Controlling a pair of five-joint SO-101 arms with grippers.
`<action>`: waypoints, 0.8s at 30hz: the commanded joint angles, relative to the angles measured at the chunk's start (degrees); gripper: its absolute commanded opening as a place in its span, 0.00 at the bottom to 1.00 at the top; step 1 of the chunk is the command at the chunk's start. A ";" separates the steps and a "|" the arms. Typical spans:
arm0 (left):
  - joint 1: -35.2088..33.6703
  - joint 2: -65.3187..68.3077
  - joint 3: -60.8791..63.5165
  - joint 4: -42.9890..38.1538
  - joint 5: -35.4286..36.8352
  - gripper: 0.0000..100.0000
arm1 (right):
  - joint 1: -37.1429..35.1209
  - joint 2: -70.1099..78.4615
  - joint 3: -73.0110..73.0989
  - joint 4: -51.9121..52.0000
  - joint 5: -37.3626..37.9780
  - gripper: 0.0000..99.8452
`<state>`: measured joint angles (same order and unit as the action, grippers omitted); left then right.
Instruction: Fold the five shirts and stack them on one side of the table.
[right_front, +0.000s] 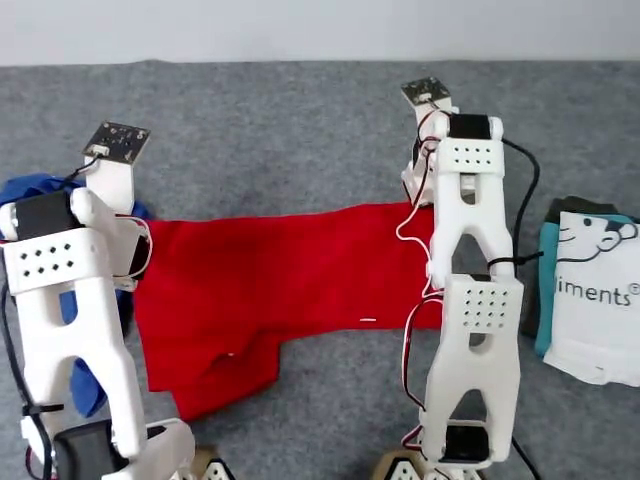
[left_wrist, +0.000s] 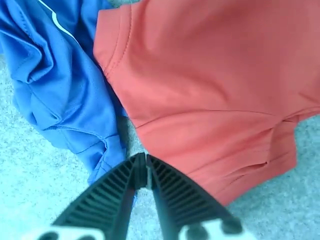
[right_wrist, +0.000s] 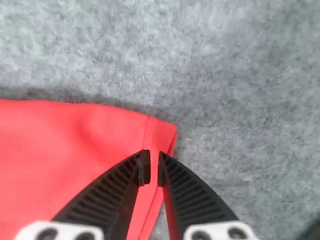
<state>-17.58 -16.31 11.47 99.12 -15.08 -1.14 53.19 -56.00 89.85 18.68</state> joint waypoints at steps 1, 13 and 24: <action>-0.35 -2.02 -0.13 1.23 0.09 0.00 | 0.22 -0.22 -2.55 -0.13 0.00 0.04; -0.35 -2.02 -0.13 1.23 0.09 0.00 | 1.89 1.19 -2.73 2.59 -0.35 0.10; -0.35 -2.02 -0.13 1.23 0.09 0.00 | 1.54 4.79 -6.77 2.86 -0.09 0.02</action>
<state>-17.58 -16.31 11.47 99.12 -15.08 0.44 58.73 -58.64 91.96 18.68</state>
